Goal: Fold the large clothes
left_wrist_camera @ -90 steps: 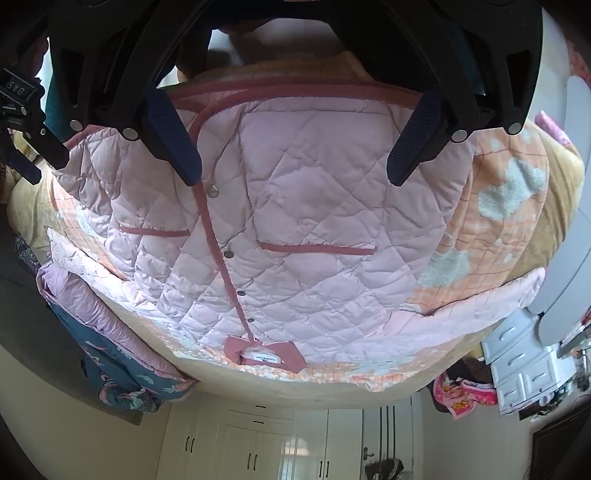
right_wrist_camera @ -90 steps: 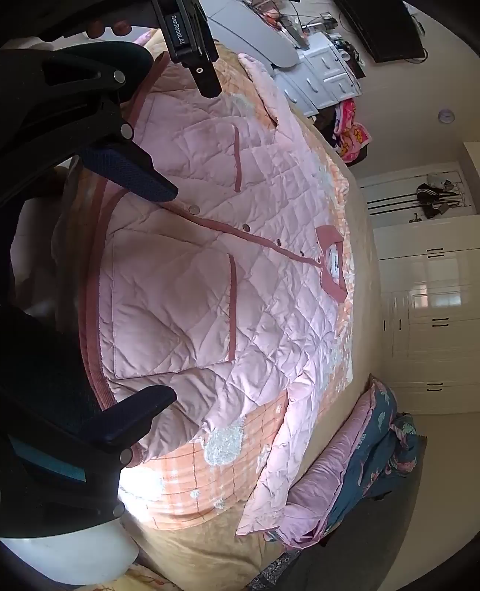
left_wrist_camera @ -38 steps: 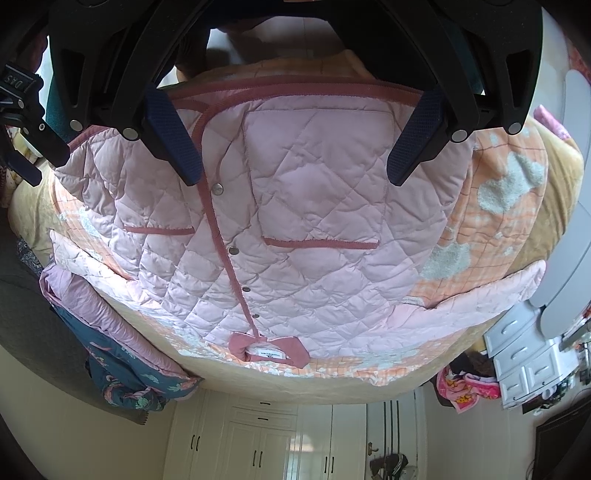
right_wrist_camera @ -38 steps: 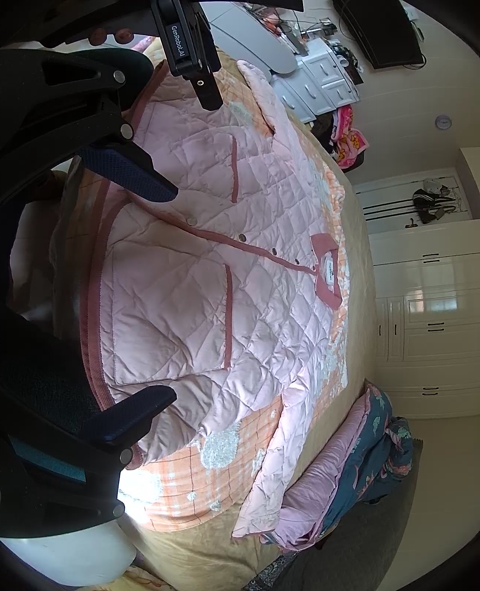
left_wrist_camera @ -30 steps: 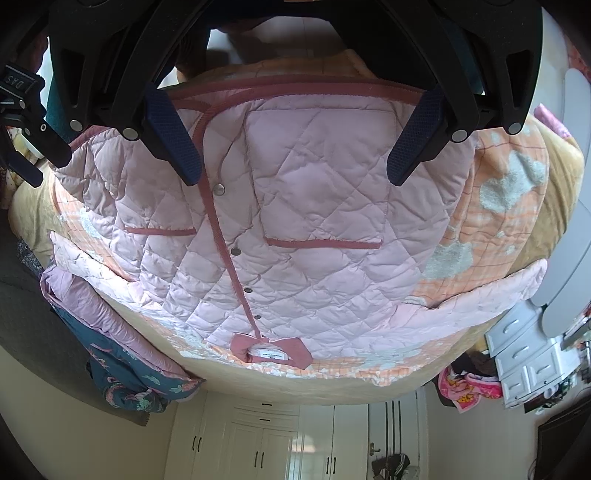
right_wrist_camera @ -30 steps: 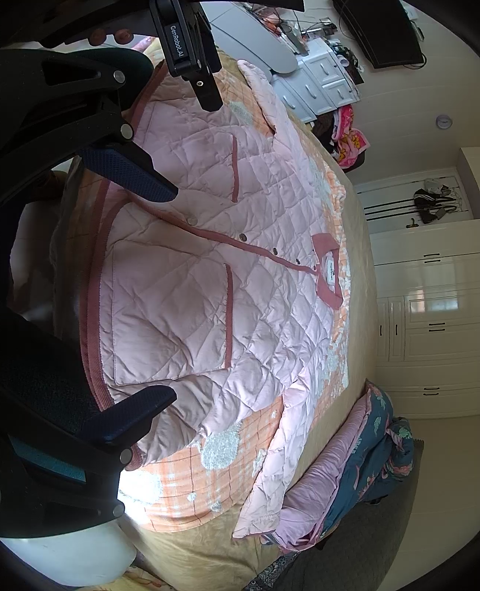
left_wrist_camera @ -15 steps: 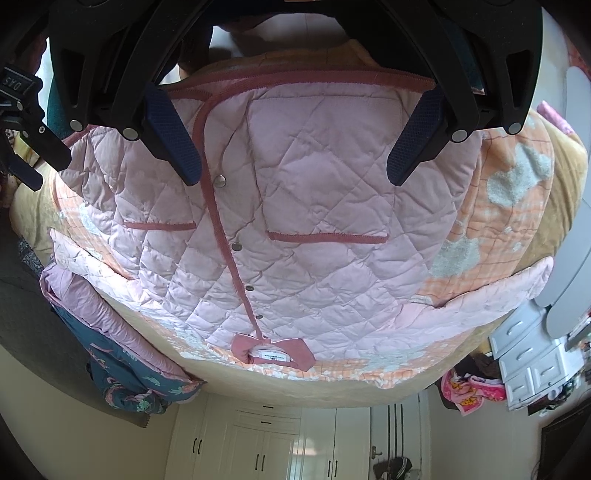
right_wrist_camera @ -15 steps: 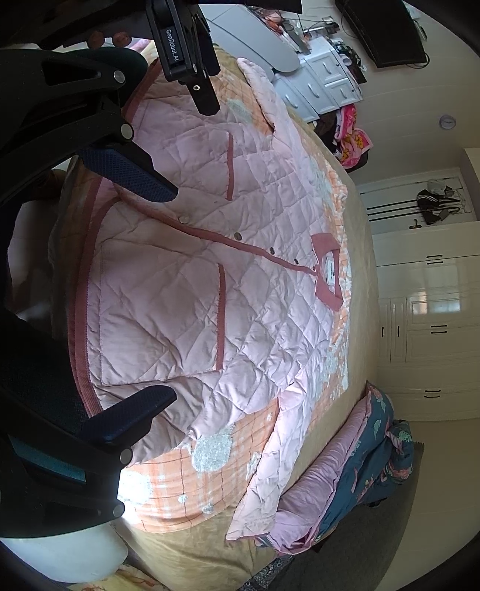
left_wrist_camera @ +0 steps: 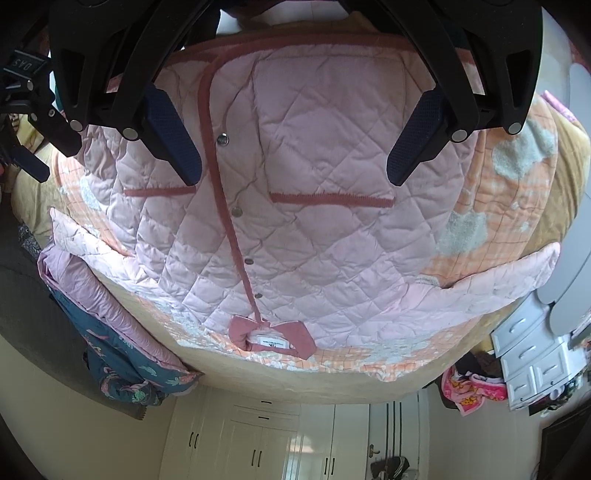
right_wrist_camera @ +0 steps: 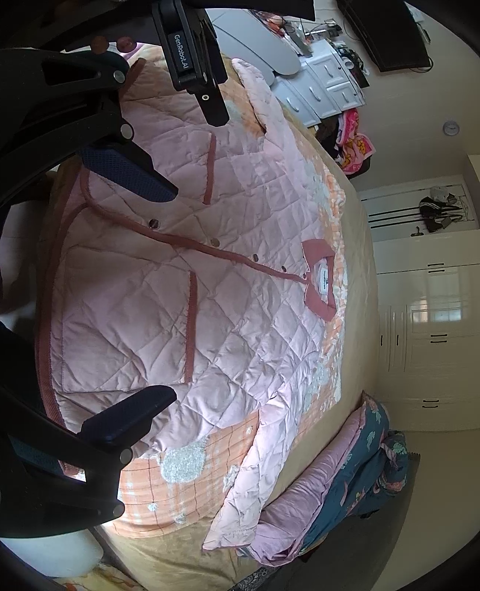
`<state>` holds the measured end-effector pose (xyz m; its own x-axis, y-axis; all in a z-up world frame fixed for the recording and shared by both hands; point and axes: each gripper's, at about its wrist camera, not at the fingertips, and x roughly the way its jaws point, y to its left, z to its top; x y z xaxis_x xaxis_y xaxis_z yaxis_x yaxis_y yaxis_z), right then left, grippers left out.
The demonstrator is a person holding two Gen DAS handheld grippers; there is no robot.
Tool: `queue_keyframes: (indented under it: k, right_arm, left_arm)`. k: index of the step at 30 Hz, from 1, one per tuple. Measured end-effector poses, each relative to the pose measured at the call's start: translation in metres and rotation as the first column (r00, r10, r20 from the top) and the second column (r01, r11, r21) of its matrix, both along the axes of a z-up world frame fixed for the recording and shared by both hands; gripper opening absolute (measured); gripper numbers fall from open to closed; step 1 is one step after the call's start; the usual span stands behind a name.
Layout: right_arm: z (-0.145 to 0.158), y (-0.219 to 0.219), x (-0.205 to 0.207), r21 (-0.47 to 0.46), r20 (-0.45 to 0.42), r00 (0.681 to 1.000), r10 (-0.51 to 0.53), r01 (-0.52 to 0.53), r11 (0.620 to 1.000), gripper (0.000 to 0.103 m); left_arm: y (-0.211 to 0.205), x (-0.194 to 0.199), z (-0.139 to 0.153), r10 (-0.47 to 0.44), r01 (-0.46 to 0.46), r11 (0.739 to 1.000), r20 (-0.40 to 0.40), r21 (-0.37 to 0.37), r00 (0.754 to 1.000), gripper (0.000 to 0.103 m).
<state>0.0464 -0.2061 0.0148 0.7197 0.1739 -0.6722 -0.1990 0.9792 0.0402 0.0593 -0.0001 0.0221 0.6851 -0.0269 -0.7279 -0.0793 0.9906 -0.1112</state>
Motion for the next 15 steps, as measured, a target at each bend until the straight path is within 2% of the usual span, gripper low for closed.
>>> queue_keyframes:
  k: [15]
  right_arm:
    - [0.019, 0.003, 0.053, 0.023, 0.011, 1.000, -0.025, 0.024, 0.999, 0.099]
  left_arm:
    - [0.001, 0.045, 0.023, -0.001, 0.001, 1.000, 0.037, -0.021, 0.999, 0.094]
